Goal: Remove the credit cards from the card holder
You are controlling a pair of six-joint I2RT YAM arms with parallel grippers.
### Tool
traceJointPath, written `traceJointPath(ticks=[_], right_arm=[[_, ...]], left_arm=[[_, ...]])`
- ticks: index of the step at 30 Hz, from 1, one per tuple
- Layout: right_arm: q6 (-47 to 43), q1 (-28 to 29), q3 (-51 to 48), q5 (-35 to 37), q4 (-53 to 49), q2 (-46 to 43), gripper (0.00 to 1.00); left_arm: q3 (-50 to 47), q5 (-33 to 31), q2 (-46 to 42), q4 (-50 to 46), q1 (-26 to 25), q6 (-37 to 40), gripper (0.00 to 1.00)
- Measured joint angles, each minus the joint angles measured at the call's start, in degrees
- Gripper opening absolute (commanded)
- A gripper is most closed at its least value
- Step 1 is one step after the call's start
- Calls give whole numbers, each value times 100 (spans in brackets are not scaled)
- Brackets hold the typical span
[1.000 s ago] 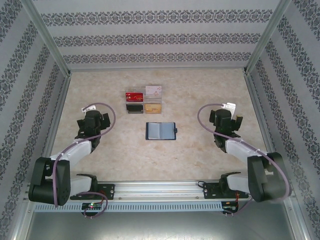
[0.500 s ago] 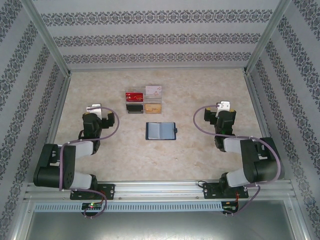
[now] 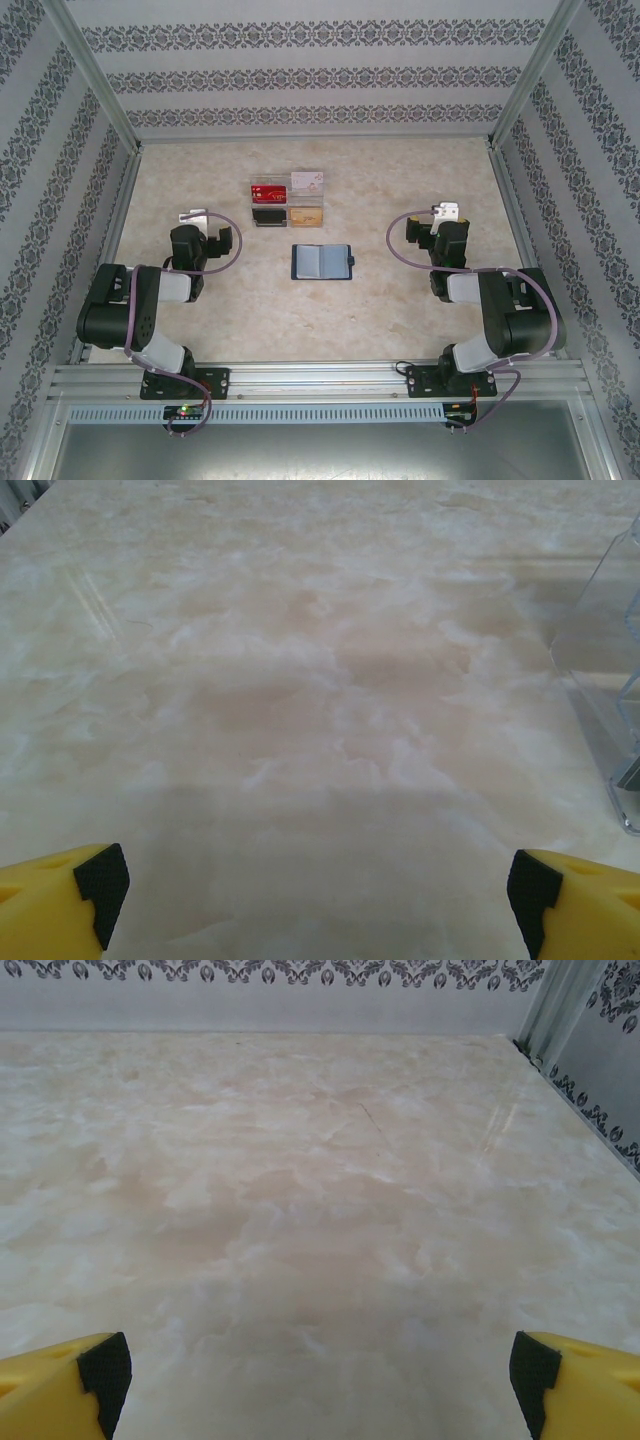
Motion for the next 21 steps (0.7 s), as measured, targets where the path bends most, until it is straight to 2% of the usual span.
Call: traceJointPath(ticks=[21], right_arm=[[0, -26, 0, -92, 22, 0, 98]], left_arm=[[46, 66, 0, -2, 0, 20, 99]])
